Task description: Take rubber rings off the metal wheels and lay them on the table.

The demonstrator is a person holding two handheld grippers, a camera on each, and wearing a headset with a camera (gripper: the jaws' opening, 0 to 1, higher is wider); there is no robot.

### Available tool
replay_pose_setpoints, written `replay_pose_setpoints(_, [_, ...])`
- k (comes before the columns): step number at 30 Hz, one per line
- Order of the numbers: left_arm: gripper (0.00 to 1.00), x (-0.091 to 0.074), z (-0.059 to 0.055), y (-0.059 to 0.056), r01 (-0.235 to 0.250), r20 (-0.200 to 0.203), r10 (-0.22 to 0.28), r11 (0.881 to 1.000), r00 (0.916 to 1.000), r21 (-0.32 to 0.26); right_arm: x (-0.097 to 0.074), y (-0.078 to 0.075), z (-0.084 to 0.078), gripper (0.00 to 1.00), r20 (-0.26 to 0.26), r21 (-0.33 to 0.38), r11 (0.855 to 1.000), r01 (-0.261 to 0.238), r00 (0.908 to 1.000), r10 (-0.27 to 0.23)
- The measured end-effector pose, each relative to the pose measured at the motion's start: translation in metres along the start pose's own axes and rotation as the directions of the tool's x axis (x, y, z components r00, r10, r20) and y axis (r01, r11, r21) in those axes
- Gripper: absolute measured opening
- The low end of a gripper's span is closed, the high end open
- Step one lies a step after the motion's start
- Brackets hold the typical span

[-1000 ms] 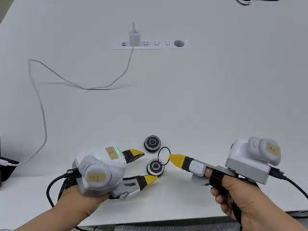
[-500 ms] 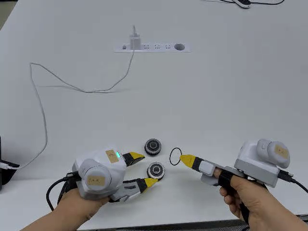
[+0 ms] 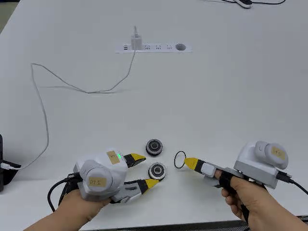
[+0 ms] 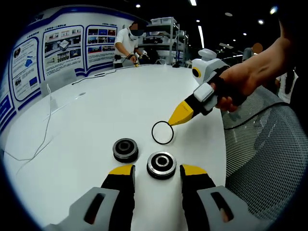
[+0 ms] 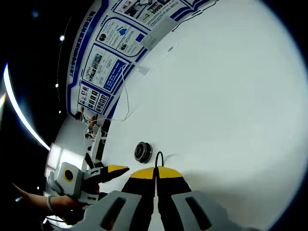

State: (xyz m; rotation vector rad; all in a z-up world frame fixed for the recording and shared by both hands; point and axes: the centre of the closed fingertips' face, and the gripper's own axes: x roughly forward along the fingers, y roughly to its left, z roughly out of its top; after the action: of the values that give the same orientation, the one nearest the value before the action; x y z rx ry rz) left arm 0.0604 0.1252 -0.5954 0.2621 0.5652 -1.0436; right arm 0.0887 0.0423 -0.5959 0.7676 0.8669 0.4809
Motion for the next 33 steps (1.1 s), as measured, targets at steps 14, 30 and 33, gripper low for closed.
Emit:
replay_pose_setpoints(14, [0.38,0.001,0.0,0.0,-0.001,-0.004,0.001,1.0,1.0,0.0,0.0,-0.009,0.001,0.08,-0.009,-0.124,0.99,0.069,0.9974,-0.071])
replay_pose_setpoints(30, [0.38,0.0,0.001,-0.001,-0.003,-0.001,0.003,1.0,1.0,-0.002,-0.001,-0.016,-0.001,0.2,-0.019,-0.262,0.957,0.121,0.9913,-0.131])
replay_pose_setpoints(33, [0.38,0.0,0.001,0.0,-0.002,0.0,0.002,1.0,1.0,-0.003,-0.002,-0.015,-0.001,0.23,-0.019,-0.286,0.95,0.127,0.9902,-0.138])
